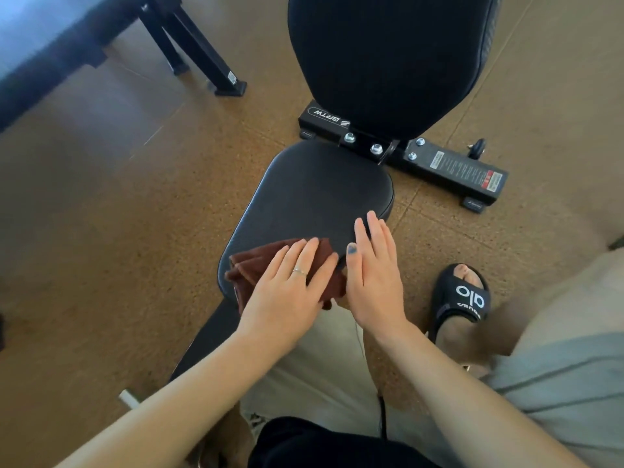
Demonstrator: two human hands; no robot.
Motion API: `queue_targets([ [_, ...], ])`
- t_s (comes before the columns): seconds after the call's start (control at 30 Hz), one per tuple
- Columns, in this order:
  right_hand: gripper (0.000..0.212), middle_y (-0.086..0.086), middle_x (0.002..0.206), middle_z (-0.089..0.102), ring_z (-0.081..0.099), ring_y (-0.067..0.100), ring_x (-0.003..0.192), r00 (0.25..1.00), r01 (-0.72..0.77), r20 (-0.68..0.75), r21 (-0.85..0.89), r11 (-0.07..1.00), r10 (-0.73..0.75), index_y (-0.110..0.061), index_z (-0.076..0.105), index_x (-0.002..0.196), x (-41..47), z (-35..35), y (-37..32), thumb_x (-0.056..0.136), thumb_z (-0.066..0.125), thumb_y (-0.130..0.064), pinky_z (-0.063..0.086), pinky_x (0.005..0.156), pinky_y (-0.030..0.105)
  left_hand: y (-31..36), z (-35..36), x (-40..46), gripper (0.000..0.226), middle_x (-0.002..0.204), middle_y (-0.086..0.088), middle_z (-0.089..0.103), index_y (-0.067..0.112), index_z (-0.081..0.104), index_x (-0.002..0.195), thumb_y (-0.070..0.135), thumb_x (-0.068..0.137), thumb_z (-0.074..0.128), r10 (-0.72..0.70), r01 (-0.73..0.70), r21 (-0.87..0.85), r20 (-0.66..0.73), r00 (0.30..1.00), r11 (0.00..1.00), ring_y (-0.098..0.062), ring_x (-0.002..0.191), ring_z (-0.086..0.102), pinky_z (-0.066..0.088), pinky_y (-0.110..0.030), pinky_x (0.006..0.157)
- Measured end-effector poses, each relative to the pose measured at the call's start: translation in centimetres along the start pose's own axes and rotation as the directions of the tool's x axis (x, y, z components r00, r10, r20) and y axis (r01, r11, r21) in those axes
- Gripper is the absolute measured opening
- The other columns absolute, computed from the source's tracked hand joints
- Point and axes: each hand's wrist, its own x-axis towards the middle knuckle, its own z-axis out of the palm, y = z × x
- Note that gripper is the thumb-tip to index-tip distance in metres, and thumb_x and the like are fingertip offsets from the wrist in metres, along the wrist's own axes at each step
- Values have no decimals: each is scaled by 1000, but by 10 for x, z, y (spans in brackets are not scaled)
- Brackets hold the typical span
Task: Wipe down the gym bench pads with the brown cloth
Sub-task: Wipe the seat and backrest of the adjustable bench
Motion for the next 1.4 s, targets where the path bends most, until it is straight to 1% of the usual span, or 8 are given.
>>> queue_targets([
  [0.23, 50, -6, 170, 29, 21, -5, 149, 955, -233, -43, 509, 829, 294, -18, 29, 163, 23, -30, -6, 115, 33, -28, 13, 125, 21, 29, 5, 104, 59, 162, -13, 39, 24, 39, 157, 38, 103, 58, -144, 141, -135, -14, 990, 981, -32, 150, 36, 23, -44, 125],
  [0.5, 50, -18, 168, 29, 19, -16, 140, 951, -234, -52, 527, 817, 306, -30, 28, 163, 28, -29, -20, 114, 32, -34, 11, 106, 1, -7, -16, -37, 94, 152, -12, 54, 24, 45, 150, 29, 69, 94, -69, 78, -82, 113, 991, 994, -36, 137, 56, 36, -56, 113],
  [0.87, 48, -14, 165, 37, 30, -2, 149, 836, -251, -179, 716, 651, 519, -29, 35, 161, 59, -54, -20, 114, 32, -35, 21, 125, 27, 25, 0, 158, 62, 168, -11, 27, 25, 30, 160, 46, 106, 49, -16, 35, -187, 101, 995, 982, -29, 156, 23, 12, -41, 127],
  [1.03, 47, -12, 164, 39, 32, 4, 150, 822, -250, -183, 735, 630, 539, -29, 37, 160, 75, -80, -27, 114, 33, -34, 21, 114, 21, 11, -5, 194, 52, 157, -3, 44, 30, 34, 156, 48, 107, 43, -88, 98, -378, 46, 995, 921, -25, 140, 47, 38, -41, 116],
  [1.1, 48, -13, 166, 35, 29, 5, 152, 831, -225, -181, 754, 616, 526, -32, 33, 162, 90, -97, -36, 114, 32, -37, 19, 111, 20, 3, -17, 207, 45, 137, 3, 59, 31, 40, 148, 50, 107, 42, -320, 288, -619, 62, 945, 730, -22, 122, 60, 49, -45, 106],
  [1.17, 50, -13, 169, 28, 25, 6, 154, 847, -170, -224, 745, 645, 482, -34, 27, 164, 109, -116, -47, 114, 29, -40, 17, 111, 21, -5, -34, 222, 43, 129, 8, 62, 34, 44, 142, 57, 106, 39, -566, 425, -896, 283, 775, 133, -21, 120, 62, 46, -51, 111],
  [1.27, 52, -18, 171, 19, 17, -1, 154, 872, -16, -366, 643, 766, 325, -36, 17, 165, 135, -146, -66, 115, 26, -41, 12, 114, 18, -17, -61, 236, 61, 136, 1, 62, 31, 45, 150, 68, 102, 37, -521, 172, -701, 650, 553, -692, -28, 121, 63, 49, -52, 108],
  [1.4, 55, -11, 173, 17, 14, -2, 154, 846, 237, -533, 400, 885, 14, -27, 14, 166, 162, -173, -89, 113, 25, -37, 11, 129, 28, -15, -103, 245, 65, 145, 9, 57, 35, 38, 155, 70, 101, 33, -657, -90, -746, 513, 553, -659, -22, 126, 60, 44, -49, 115],
])
